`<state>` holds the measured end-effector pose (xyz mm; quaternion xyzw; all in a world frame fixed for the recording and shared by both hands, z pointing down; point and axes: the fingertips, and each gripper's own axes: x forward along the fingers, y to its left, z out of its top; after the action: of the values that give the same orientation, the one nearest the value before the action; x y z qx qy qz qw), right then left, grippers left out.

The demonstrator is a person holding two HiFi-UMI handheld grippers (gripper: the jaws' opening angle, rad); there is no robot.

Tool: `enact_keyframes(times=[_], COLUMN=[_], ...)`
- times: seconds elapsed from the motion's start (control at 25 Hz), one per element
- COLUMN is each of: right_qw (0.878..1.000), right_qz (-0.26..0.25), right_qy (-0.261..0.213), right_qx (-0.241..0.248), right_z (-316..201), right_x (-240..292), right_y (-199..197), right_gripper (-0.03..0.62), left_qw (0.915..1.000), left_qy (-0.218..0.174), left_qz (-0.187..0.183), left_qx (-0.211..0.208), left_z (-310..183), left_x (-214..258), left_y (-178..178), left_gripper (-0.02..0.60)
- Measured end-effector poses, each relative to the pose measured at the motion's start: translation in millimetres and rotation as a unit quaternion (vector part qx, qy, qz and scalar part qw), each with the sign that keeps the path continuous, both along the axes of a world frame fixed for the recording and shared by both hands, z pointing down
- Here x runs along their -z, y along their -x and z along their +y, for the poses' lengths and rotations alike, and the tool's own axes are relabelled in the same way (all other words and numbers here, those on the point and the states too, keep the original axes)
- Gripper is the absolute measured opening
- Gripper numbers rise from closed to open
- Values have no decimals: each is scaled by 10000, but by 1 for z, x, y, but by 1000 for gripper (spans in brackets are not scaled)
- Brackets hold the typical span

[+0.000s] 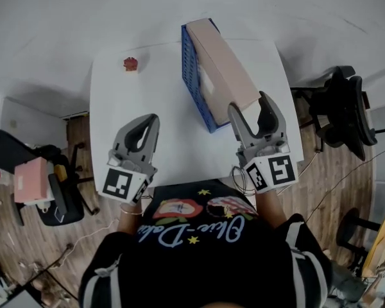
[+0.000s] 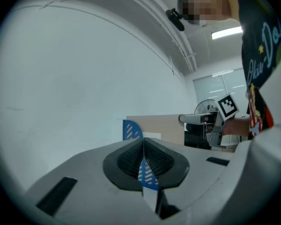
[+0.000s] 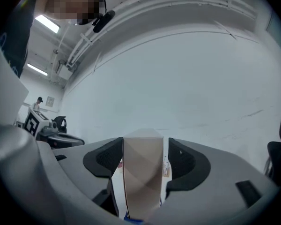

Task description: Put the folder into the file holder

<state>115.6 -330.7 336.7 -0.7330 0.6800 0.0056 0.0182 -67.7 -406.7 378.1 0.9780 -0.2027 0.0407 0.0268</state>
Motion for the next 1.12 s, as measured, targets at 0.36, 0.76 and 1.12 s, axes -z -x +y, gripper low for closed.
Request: enact_keyframes(times=[0.36, 0.76, 1.12], right_qw=[9973, 9938, 9945], right_qz=[-48, -42, -112], right_qy=[-502, 417, 394], right_qx=[-529, -1030, -962], right_z=[53, 74, 79], right_x=[20, -31, -29], right_y=[-26, -45, -42], right_gripper=[87, 0, -2], left_qw=[9980, 9959, 9954], left_qy=[-87, -128, -192], left_qz=[0, -31, -31], left_qx=[-632, -891, -940], left_z=[19, 36, 42], left_x=[2, 0, 3], left_y=[-40, -53, -54], left_gripper=[5, 5, 5])
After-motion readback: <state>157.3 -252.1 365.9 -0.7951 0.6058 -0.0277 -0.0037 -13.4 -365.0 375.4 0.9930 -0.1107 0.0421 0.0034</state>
